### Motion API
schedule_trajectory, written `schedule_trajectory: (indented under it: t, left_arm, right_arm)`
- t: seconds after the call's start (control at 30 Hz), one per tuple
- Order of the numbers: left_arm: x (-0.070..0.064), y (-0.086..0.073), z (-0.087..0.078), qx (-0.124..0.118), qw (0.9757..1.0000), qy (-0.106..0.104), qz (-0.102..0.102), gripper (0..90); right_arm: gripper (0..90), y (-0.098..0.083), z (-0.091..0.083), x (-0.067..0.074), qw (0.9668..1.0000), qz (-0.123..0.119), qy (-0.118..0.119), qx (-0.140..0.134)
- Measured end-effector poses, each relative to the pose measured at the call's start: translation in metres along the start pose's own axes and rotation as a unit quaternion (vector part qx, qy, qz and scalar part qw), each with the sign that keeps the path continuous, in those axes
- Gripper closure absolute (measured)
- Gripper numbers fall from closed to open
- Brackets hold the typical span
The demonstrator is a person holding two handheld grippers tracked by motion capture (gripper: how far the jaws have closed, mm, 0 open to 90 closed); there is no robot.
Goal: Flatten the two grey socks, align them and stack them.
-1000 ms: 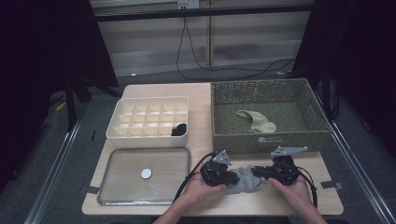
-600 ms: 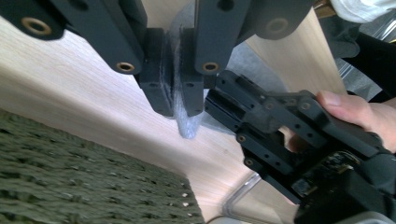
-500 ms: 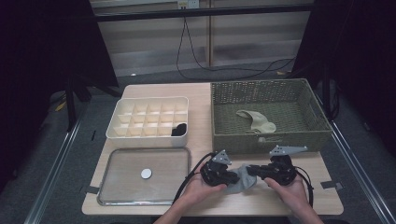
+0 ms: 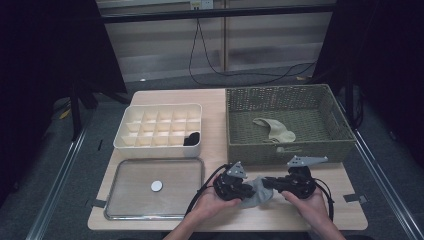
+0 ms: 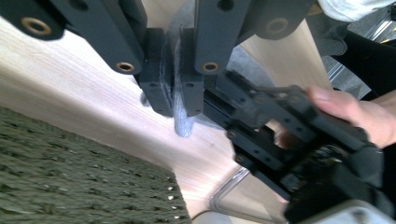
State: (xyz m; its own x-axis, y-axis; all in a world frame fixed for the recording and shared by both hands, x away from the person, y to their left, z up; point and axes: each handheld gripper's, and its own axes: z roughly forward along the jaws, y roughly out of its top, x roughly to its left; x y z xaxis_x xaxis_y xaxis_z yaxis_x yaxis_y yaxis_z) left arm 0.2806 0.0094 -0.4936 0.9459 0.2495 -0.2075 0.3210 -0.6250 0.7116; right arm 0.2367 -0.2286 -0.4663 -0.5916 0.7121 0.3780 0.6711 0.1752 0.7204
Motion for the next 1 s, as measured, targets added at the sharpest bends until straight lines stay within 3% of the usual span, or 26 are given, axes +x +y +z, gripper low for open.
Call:
schedule_trajectory:
  t: [0.23, 0.43, 0.53, 0.67, 0.8, 1.0]
  left_arm:
    - [-0.003, -0.005, -0.034, -0.03, 0.9995, 0.011, 0.0, 71.0]
    - [-0.004, -0.02, -0.056, -0.011, 0.9996, 0.019, 0.017, 75.1]
    - [0.0, -0.028, -0.061, -0.015, 0.9996, 0.022, 0.006, 74.9]
    - [0.003, -0.031, -0.057, -0.017, 0.9995, 0.024, -0.008, 73.4]
    - [0.003, -0.03, -0.049, -0.008, 0.9996, 0.027, -0.004, 69.9]
    - [0.008, -0.031, -0.045, -0.011, 0.9992, 0.034, -0.015, 65.7]
  right_arm:
    - [85.0, 0.001, -0.007, -0.008, 0.9999, 0.008, -0.01, -0.007]
    - [84.9, 0.005, -0.013, -0.011, 0.9997, 0.006, -0.02, -0.012]
    - [84.9, 0.006, -0.012, -0.013, 0.9997, 0.007, -0.021, -0.01]
    - [84.8, 0.008, -0.009, -0.01, 0.9998, 0.002, -0.02, -0.002]
    - [84.6, 0.011, -0.004, -0.007, 0.9998, -0.007, -0.02, 0.003]
    - [84.1, 0.016, 0.005, -0.003, 0.9996, -0.017, -0.018, 0.011]
